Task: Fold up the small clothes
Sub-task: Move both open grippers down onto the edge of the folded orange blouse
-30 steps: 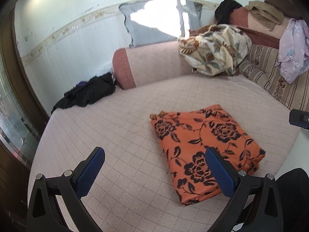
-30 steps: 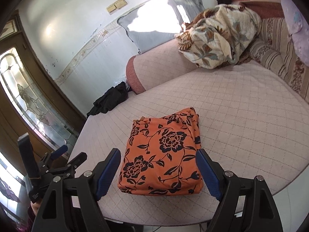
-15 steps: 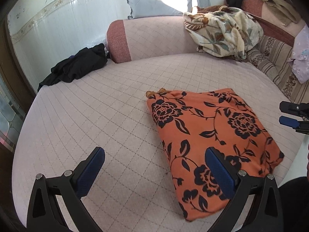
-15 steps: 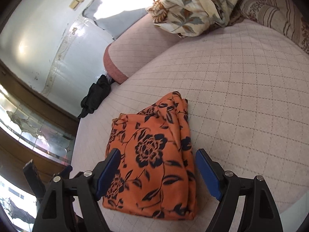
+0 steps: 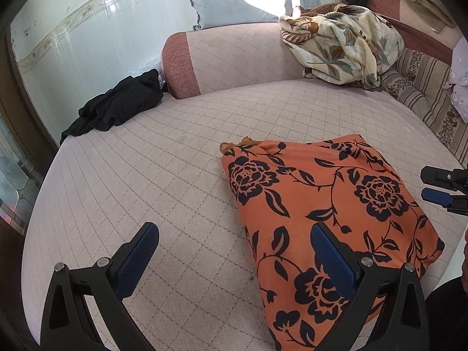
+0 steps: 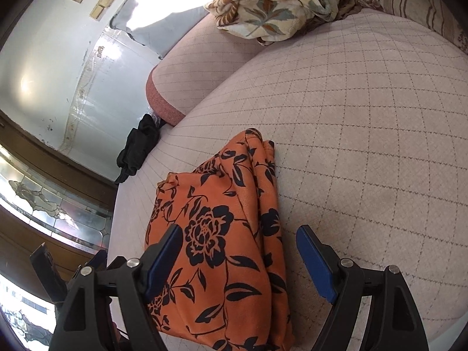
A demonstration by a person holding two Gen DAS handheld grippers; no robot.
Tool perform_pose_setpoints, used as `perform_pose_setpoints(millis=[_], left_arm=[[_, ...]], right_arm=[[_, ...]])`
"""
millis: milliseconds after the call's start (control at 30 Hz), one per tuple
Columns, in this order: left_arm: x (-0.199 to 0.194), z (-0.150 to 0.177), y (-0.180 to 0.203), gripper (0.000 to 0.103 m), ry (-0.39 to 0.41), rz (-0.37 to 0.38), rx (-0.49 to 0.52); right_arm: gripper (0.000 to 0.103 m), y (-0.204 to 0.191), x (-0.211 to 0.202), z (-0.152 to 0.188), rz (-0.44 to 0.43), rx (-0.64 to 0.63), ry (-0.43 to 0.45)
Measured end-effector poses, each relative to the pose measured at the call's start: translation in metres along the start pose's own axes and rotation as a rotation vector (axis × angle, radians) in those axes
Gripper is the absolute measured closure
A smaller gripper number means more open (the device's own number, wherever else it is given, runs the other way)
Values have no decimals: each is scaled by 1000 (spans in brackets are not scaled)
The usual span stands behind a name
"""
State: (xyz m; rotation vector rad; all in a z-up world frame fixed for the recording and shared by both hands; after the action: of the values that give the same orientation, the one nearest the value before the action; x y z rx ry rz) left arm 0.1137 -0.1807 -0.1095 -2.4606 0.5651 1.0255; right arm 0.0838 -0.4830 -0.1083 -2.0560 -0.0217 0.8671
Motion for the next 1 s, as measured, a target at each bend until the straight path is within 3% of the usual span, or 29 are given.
perform_pose_setpoints(millis=[600, 1000], left_arm=[[-20, 4, 13, 0, 4, -26, 11], [0, 6, 21, 0, -28, -3, 12]], right_arm=[[20, -6, -20, 12, -64, -10, 42], [20, -3, -13, 9, -63, -18, 20]])
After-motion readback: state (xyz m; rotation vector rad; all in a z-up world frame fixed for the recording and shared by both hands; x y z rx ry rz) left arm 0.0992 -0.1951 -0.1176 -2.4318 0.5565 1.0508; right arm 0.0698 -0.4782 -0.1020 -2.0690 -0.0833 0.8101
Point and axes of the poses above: each gripper's, at about its wrist camera, not at the fingertips, and x roughly the way its jaws point, y to its right, z to its underside, the point moved 1 cm from there along x, roughly the way its jaws point, and after that the axes turned 6 degrees about -z, right-handed, at the moved point
